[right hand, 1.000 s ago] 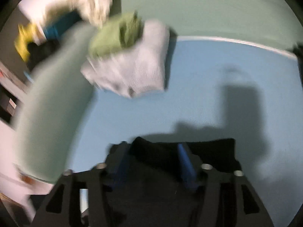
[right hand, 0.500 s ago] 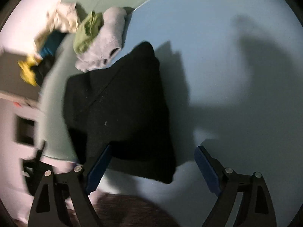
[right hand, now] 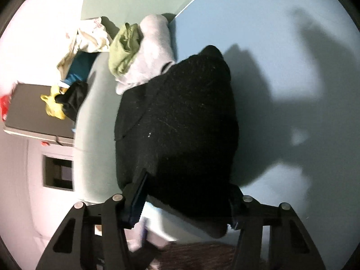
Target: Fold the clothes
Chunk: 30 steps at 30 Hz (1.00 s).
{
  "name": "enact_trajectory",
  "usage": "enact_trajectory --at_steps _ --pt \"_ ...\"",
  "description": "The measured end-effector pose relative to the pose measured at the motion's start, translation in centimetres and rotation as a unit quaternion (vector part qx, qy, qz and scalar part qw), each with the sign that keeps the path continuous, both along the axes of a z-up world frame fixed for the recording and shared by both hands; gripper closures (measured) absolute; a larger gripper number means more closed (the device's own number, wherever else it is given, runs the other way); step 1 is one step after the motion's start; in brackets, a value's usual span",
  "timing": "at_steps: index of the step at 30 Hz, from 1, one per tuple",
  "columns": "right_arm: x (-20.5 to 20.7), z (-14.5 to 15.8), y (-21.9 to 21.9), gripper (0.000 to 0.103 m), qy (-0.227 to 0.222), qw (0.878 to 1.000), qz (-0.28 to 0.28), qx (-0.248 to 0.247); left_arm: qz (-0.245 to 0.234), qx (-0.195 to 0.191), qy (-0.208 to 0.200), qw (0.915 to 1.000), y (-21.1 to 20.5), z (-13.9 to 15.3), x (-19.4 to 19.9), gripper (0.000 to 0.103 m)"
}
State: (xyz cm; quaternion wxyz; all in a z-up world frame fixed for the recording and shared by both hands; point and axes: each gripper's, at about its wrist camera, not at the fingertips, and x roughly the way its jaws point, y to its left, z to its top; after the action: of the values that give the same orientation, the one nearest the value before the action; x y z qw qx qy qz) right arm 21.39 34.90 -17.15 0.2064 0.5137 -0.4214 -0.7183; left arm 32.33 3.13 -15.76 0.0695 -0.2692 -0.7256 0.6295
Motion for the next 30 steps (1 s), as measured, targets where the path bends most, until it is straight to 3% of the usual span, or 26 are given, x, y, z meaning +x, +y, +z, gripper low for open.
enact_trajectory --at_steps 3,9,12,14,15,20,27,30 --pt "-0.6 0.2 -0.5 0.043 -0.007 1.0 0.006 -0.004 -0.032 0.015 -0.01 0.9993 1.4 -0.6 -1.4 0.012" --pt "-0.5 0.1 0.0 0.047 -0.03 0.997 0.01 -0.073 -0.047 0.048 -0.035 0.9971 4.6 -1.9 -4.4 0.012" --pt "0.0 0.3 0.4 0.047 -0.027 0.998 0.013 -0.053 -0.035 0.045 -0.057 0.9968 5.2 -2.9 -5.4 0.012" --pt "0.0 0.0 0.5 0.047 -0.028 0.998 0.016 -0.051 -0.013 0.07 -0.067 0.9951 5.3 -4.0 -5.7 0.01" --pt "0.1 -0.1 0.5 0.047 -0.029 0.998 0.016 -0.052 -0.002 0.08 -0.07 0.9943 5.3 -4.4 -5.8 0.0" --pt "0.0 -0.8 0.9 0.047 -0.032 0.997 0.012 -0.075 0.022 0.101 -0.084 0.9912 5.1 -5.1 -5.7 0.0" --pt "-0.3 -0.6 0.9 0.048 -0.029 0.996 0.011 -0.084 0.028 0.088 -0.085 0.9921 5.0 -4.8 -7.7 0.0" --pt "-0.1 -0.5 0.7 0.048 -0.023 0.997 0.019 -0.077 0.006 0.083 -0.111 0.9903 4.7 -5.0 -10.0 0.0"
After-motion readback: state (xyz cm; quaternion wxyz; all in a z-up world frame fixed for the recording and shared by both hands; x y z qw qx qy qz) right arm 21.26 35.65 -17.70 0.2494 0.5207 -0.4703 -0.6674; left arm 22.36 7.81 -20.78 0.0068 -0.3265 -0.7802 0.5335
